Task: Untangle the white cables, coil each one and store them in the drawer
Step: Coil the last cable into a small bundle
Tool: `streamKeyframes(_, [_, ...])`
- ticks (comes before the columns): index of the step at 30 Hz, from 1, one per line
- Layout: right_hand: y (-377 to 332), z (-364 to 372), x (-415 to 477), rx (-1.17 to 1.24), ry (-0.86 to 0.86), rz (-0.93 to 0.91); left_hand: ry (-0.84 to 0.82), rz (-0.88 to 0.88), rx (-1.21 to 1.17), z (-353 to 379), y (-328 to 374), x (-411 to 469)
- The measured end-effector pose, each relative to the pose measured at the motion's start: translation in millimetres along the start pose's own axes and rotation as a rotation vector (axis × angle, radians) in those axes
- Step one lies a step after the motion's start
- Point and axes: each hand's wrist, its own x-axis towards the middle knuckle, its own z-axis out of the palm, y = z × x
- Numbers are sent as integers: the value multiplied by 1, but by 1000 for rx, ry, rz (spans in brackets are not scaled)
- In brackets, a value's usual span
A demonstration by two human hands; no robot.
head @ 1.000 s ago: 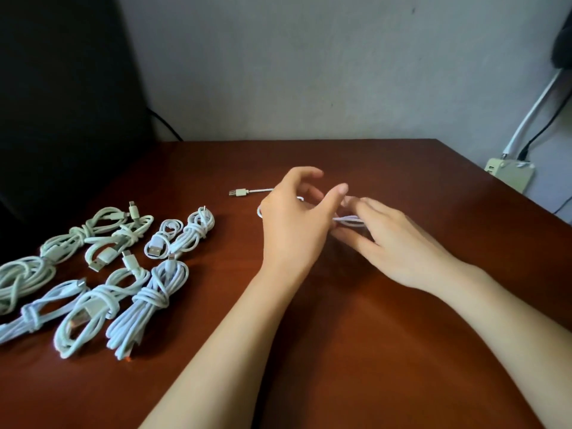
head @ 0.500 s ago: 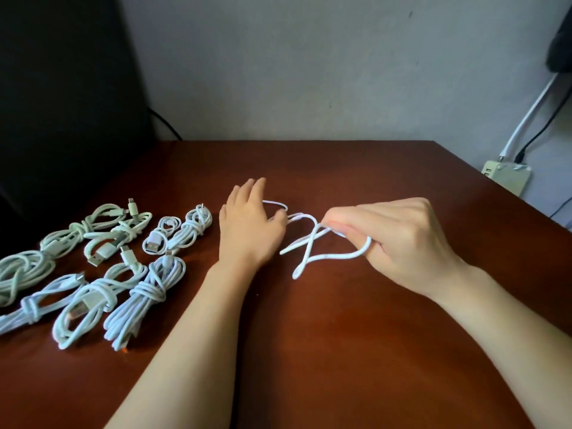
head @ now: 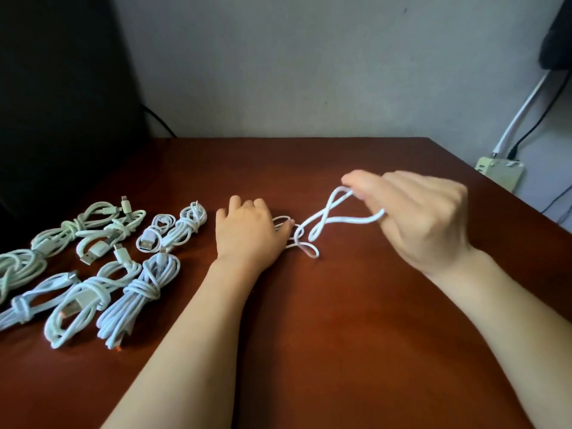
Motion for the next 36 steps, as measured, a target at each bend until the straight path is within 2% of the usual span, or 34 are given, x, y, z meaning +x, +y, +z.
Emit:
streamKeyframes(2, [12, 1, 1, -98, 63, 72, 42, -24, -31, 1, 2, -1])
streamKeyframes(5, [31, 11, -9, -160, 20, 176, 139, -16, -128, 2, 5, -5])
streamKeyframes(7, [41, 17, -15, -160, -41, 291, 222, -38, -344, 2, 6, -5])
streamKeyframes(9, [47, 23, -22, -170, -110, 366, 258, -94, -684, -2, 10, -4])
streamKeyframes(12, [49, 32, -30, -200, -343, 469, 171, -201, -1232, -10, 19, -7])
streamKeyframes(14, [45, 35, -31, -216, -558, 537, 104, -251, -1452, -17, 22, -8])
streamKeyframes(17, [35, 34, -30, -221, -791, 548, 90, -299, -1648, -23, 21, -8])
streamKeyframes(20, [25, 29, -27, -257, -961, 477, 127, -299, -1645, -24, 17, -7])
streamKeyframes(22, [20, 28, -25, -273, -913, 397, 117, -268, -1638, -25, 17, -7])
streamKeyframes(24, [14, 27, -22, -141, -651, 355, 69, -222, -1674, -27, 19, -8])
streamKeyframes(26, [4, 24, -16, 71, -420, 424, -3, -162, -1731, -29, 22, -10])
streamKeyframes(28, [-6, 21, -11, 261, -359, 520, -59, -103, -1746, -30, 25, -13])
streamKeyframes(30, [-15, 19, -10, 345, -353, 590, -80, -56, -1725, -30, 29, -14])
streamKeyframes(33, [-22, 25, -16, 322, -352, 582, -116, 2, -1704, -30, 32, -16])
streamKeyframes(36, [-21, 34, -21, 339, -251, 565, -151, 17, -1749, -30, 34, -17])
